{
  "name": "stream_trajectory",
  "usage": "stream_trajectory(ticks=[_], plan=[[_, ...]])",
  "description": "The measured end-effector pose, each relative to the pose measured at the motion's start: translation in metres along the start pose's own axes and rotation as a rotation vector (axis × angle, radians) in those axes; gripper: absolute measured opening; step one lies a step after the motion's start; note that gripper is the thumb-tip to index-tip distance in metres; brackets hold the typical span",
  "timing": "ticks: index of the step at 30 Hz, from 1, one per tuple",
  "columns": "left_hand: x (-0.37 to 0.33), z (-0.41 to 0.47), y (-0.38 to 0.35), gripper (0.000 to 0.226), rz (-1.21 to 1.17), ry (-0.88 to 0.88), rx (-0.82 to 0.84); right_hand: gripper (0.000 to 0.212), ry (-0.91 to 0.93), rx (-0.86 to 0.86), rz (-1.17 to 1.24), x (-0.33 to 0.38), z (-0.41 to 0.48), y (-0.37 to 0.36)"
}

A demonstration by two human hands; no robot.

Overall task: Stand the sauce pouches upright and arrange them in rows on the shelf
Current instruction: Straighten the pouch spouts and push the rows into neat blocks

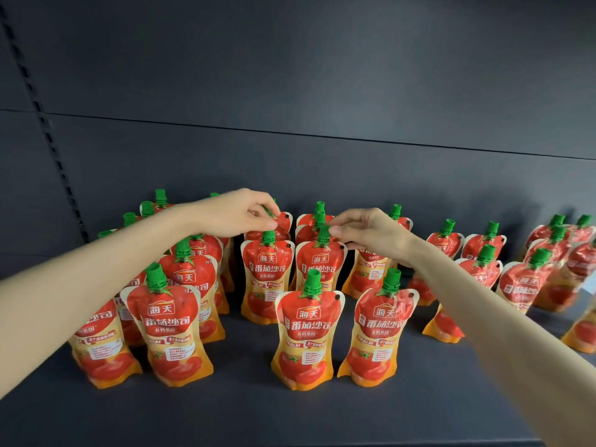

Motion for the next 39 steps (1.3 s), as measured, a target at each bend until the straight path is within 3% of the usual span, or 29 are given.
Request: stream_trajectory(ticks=[5,9,15,19,24,35,39], plan=[[-0.022,-0.027,-0.015,0.018,-0.061,-0.17,-0.236,0.02,0.03,-0.059,0.009,-0.005,-0.036,0.01],[-0.033,-0.045,-0.052,0.02,-0.201,-0.243,-0.269,0.03,0.047,-0.111,0.063,-0.009,-0.07,0.009],[-0.029,-0.056,-0.107,0.03,-0.447,-0.2,-0.12,0.038,-0.006,-0.046,0.163,-0.032,-0.106,-0.003],[-0.025,-0.056,-0.116,0.017,-0.584,-0.181,-0.17,0.024,-0.022,-0.064,0.299,-0.039,-0.106,-0.018],[-0.015,-0.06,-0.099,0.016,-0.579,-0.157,-0.195,0.024,0.017,-0.086,0.335,-0.028,-0.089,-0.036],[0.008,-0.061,-0.089,0.016,-0.638,-0.087,-0.35,0.029,0.017,-0.132,0.38,-0.013,-0.055,-0.065],[0.016,-0.068,-0.106,0.023,-0.722,-0.04,-0.553,0.035,-0.012,-0.194,0.413,-0.02,-0.06,-0.072]])
Point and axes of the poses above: each hand's wrist, its own z-axis towards the middle knuckle, its own y-axis out of the back of the hand, x = y × z, the point moved 2 cm from there along z, towards the middle knuckle, and after that the axes turned 7 degrees about -z, right-handed, at the moved point
